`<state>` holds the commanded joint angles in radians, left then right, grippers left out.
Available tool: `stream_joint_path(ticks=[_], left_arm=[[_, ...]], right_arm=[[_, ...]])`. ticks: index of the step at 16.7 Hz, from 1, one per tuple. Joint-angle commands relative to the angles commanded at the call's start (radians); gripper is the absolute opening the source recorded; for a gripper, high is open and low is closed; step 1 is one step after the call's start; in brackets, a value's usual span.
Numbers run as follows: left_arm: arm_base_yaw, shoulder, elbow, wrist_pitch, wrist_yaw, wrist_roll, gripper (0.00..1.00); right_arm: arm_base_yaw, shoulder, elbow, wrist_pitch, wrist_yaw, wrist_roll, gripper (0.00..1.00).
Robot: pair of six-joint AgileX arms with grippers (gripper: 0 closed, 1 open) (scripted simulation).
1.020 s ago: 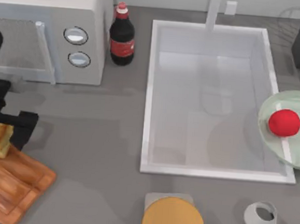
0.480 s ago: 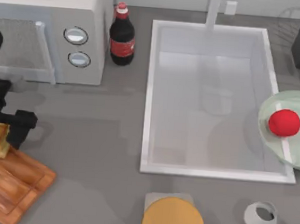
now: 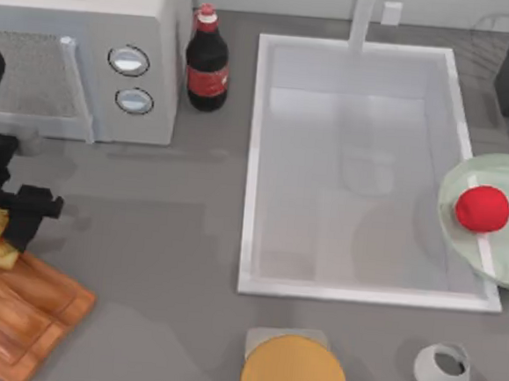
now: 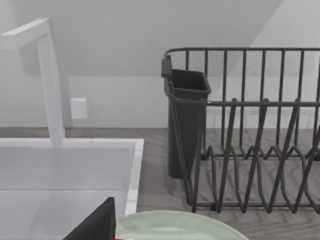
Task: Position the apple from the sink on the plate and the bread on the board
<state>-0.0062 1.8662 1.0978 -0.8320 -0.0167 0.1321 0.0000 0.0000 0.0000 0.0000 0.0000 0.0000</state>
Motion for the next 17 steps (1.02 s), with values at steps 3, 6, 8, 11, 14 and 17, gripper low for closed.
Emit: stream_joint_path(ticks=[3, 6, 8, 11, 14, 17], left_arm=[[0.000, 0.000, 0.000, 0.000, 0.000, 0.000, 0.00], [0.000, 0.000, 0.000, 0.000, 0.000, 0.000, 0.00], [-0.002, -0.014, 0.003, -0.008, 0.010, -0.004, 0.00], [-0.014, -0.049, 0.018, -0.048, -0.003, -0.012, 0.00], [-0.044, -0.125, 0.097, -0.184, -0.028, -0.013, 0.00], [-0.036, -0.144, 0.216, -0.336, -0.015, -0.008, 0.00]], right_arm=[[0.000, 0.000, 0.000, 0.000, 0.000, 0.000, 1.00], [0.000, 0.000, 0.000, 0.000, 0.000, 0.000, 1.00], [0.000, 0.000, 0.000, 0.000, 0.000, 0.000, 1.00], [0.000, 0.000, 0.000, 0.000, 0.000, 0.000, 1.00], [0.000, 0.000, 0.000, 0.000, 0.000, 0.000, 1.00], [0.000, 0.000, 0.000, 0.000, 0.000, 0.000, 1.00]])
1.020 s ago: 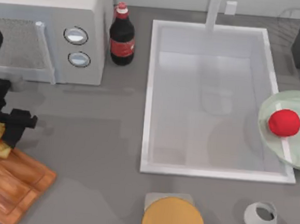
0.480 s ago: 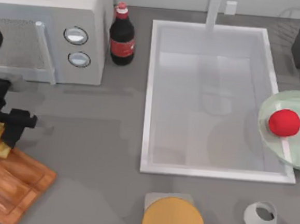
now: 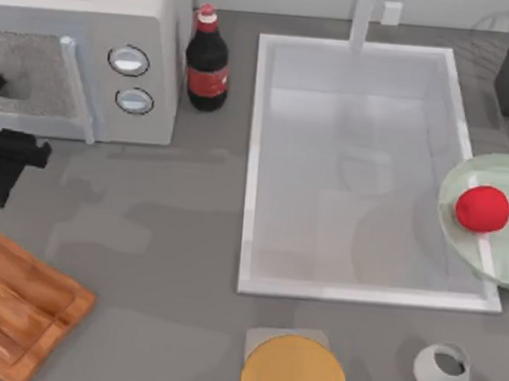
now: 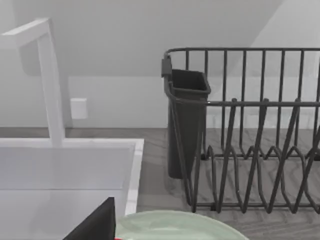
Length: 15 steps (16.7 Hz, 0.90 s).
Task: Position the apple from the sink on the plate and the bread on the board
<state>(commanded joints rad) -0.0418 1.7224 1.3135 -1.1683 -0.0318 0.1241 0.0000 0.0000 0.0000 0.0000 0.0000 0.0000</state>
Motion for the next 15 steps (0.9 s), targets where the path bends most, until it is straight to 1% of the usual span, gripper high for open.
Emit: stream_joint_path(ticks=[3, 8, 10, 12, 15], left_arm=[[0.029, 0.010, 0.057, -0.060, 0.024, 0.000, 0.00], [0.026, 0.009, 0.056, -0.059, 0.023, 0.001, 0.00], [0.027, 0.009, 0.050, -0.057, 0.024, -0.026, 0.00], [0.030, 0.008, 0.036, -0.051, 0.026, -0.096, 0.00], [0.037, 0.003, 0.003, -0.035, 0.029, -0.277, 0.00]], right_arm=[[0.000, 0.000, 0.000, 0.000, 0.000, 0.000, 1.00], [0.000, 0.000, 0.000, 0.000, 0.000, 0.000, 1.00], [0.000, 0.000, 0.000, 0.000, 0.000, 0.000, 1.00], [0.000, 0.000, 0.000, 0.000, 0.000, 0.000, 1.00], [0.000, 0.000, 0.000, 0.000, 0.000, 0.000, 1.00]])
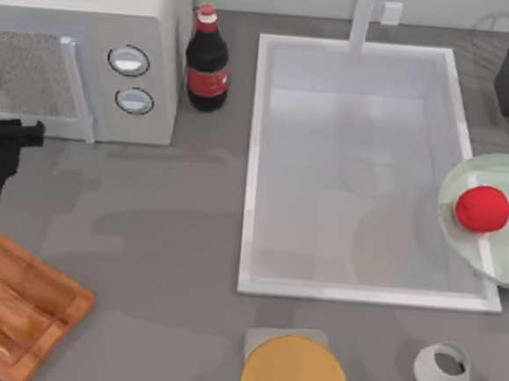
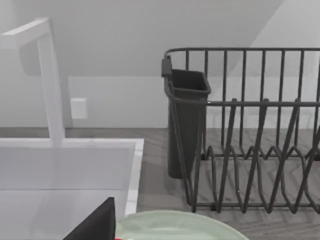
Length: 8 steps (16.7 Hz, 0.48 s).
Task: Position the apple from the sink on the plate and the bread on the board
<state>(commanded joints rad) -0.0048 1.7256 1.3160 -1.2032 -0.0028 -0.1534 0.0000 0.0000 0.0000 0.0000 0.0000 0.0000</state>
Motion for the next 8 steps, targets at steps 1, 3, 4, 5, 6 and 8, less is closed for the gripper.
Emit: stream_joint_path(ticks=[1, 3, 4, 5, 6, 8], left_arm=[[0.003, -0.003, -0.014, 0.007, 0.001, -0.082, 0.00], [0.008, -0.010, -0.046, 0.023, 0.004, -0.268, 0.00], [0.010, -0.014, -0.062, 0.032, 0.005, -0.371, 0.00], [0.012, -0.019, -0.080, 0.041, 0.006, -0.482, 0.00], [0.014, -0.024, -0.097, 0.050, 0.007, -0.597, 0.00], [0.018, -0.035, -0.132, 0.068, 0.009, -0.839, 0.00]], right_arm=[[0.000, 0.000, 0.000, 0.000, 0.000, 0.000, 1.00], [0.000, 0.000, 0.000, 0.000, 0.000, 0.000, 1.00], [0.000, 0.000, 0.000, 0.000, 0.000, 0.000, 1.00], [0.000, 0.000, 0.000, 0.000, 0.000, 0.000, 1.00], [0.000, 0.000, 0.000, 0.000, 0.000, 0.000, 1.00], [0.000, 0.000, 0.000, 0.000, 0.000, 0.000, 1.00]])
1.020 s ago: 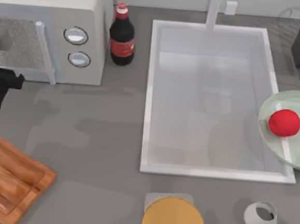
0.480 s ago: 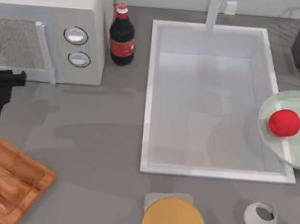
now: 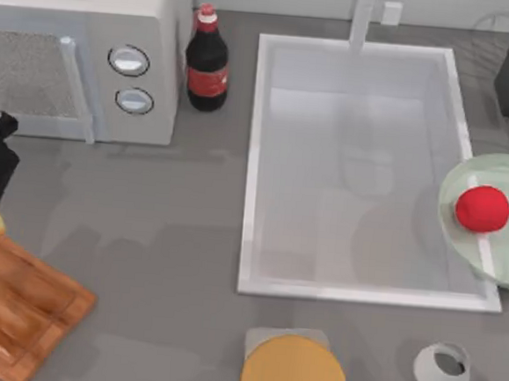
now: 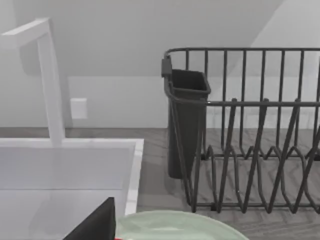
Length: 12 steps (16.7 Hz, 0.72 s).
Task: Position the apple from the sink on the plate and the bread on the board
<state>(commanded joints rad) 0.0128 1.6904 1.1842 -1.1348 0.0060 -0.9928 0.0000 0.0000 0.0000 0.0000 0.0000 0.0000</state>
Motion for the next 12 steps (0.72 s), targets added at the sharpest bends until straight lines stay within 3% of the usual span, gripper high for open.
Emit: stream_joint_path(ticks=[12], left_arm=[[-0.013, -0.081, -0.155, 0.088, -0.003, -1.506, 0.00]], right_arm=[[0.000, 0.000, 0.000, 0.000, 0.000, 0.000, 1.00]])
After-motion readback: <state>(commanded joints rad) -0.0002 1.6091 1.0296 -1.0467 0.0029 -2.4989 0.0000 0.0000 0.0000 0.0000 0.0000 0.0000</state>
